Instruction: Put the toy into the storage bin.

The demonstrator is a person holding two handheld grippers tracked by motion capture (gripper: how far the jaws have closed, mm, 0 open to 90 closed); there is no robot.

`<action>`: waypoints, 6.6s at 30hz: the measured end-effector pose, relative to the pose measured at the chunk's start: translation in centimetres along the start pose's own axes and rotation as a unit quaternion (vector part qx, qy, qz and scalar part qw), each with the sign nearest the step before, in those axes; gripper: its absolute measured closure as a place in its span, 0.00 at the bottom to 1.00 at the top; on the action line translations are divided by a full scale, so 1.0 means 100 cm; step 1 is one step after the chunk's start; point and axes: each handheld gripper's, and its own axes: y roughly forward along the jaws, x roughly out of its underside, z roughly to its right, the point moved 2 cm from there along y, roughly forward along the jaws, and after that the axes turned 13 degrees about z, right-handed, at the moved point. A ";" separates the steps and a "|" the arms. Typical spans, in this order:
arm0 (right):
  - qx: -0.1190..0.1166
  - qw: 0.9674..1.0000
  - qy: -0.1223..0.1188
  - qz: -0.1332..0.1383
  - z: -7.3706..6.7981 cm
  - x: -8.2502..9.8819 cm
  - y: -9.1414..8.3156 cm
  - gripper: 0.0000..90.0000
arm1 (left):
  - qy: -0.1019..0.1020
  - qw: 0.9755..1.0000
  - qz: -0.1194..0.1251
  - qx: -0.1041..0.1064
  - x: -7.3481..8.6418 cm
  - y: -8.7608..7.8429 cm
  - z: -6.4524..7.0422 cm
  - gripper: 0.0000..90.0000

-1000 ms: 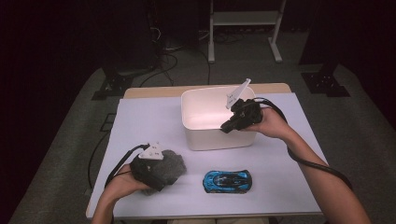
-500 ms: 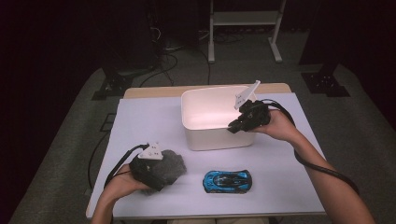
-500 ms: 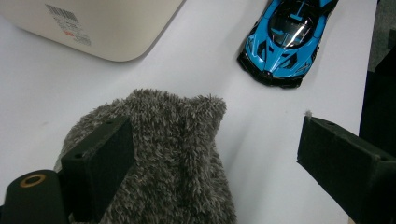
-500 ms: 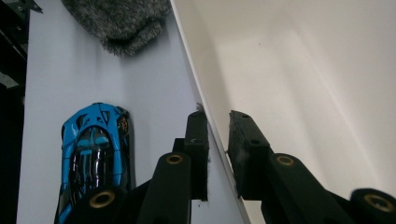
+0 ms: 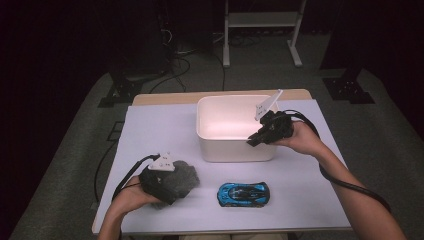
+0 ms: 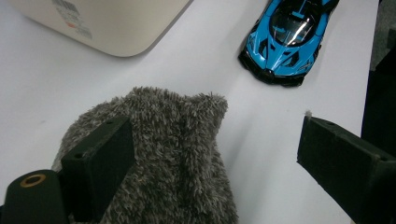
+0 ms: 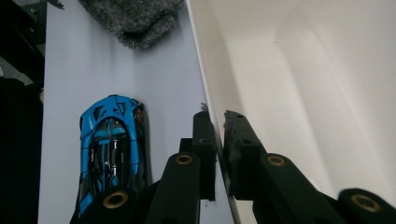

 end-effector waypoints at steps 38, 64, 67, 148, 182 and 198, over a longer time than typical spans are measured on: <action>0.029 0.994 -0.040 0.094 -0.068 0.018 -0.019 0.23 | 0.006 1.000 -0.001 -0.004 0.000 0.002 0.002 0.12; -0.044 0.996 -0.044 0.066 -0.102 0.037 0.019 0.19 | 0.013 1.000 0.004 -0.006 -0.001 -0.001 0.003 0.11; -0.050 0.996 -0.039 0.055 -0.102 0.044 0.030 0.18 | 0.012 1.000 0.004 -0.006 -0.001 -0.001 0.003 0.11; -0.035 0.995 -0.070 -0.065 -0.099 0.082 0.099 0.28 | 0.003 1.000 0.000 -0.006 0.004 -0.002 0.001 0.11; -0.064 0.995 -0.057 -0.051 -0.101 0.062 0.085 0.28 | 0.004 1.000 0.006 -0.008 0.004 -0.005 0.001 0.11; -0.070 0.995 -0.065 -0.028 -0.109 0.020 0.040 0.28 | 0.004 1.000 0.004 -0.010 0.004 -0.007 0.000 0.11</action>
